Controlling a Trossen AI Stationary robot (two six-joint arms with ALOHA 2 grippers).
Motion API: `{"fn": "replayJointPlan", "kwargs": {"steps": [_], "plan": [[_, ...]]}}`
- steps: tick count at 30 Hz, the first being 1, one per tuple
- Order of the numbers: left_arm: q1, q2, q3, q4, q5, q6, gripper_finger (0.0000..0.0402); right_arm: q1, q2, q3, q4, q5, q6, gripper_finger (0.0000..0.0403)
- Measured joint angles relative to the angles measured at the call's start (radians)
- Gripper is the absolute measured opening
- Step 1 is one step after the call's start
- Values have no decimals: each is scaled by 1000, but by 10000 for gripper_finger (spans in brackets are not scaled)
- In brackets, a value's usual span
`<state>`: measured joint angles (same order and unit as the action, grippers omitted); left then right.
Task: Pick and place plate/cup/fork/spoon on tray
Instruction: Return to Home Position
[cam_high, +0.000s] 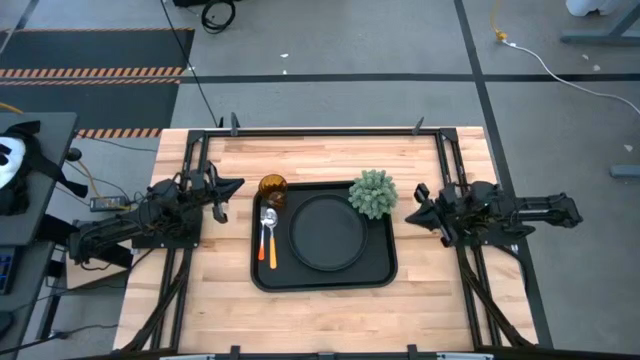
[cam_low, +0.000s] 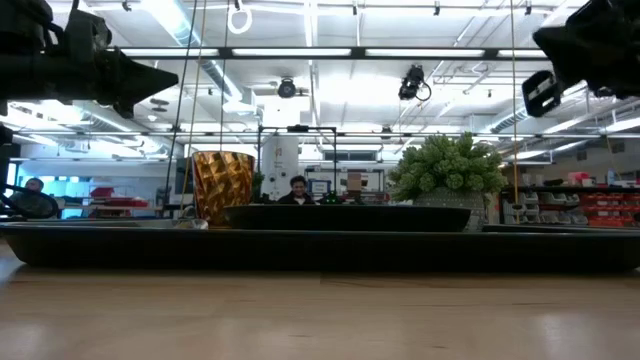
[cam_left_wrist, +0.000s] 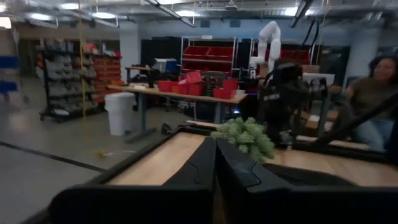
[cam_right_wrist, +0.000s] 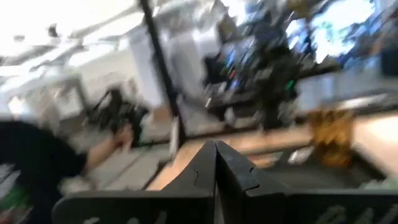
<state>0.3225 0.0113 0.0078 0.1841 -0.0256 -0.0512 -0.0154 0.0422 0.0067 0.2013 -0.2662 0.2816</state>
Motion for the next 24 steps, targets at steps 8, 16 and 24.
{"fn": "replayJointPlan", "kwargs": {"steps": [8,16,24], "plan": [[0,0,0,-1,0,-69,20,0,7,0,-43,-23,74,12],[0,0,0,-1,0,-69,20,0,7,0,-39,-23,82,12],[0,1,0,-1,0,-69,20,0,7,0,-39,-23,82,12]]}}
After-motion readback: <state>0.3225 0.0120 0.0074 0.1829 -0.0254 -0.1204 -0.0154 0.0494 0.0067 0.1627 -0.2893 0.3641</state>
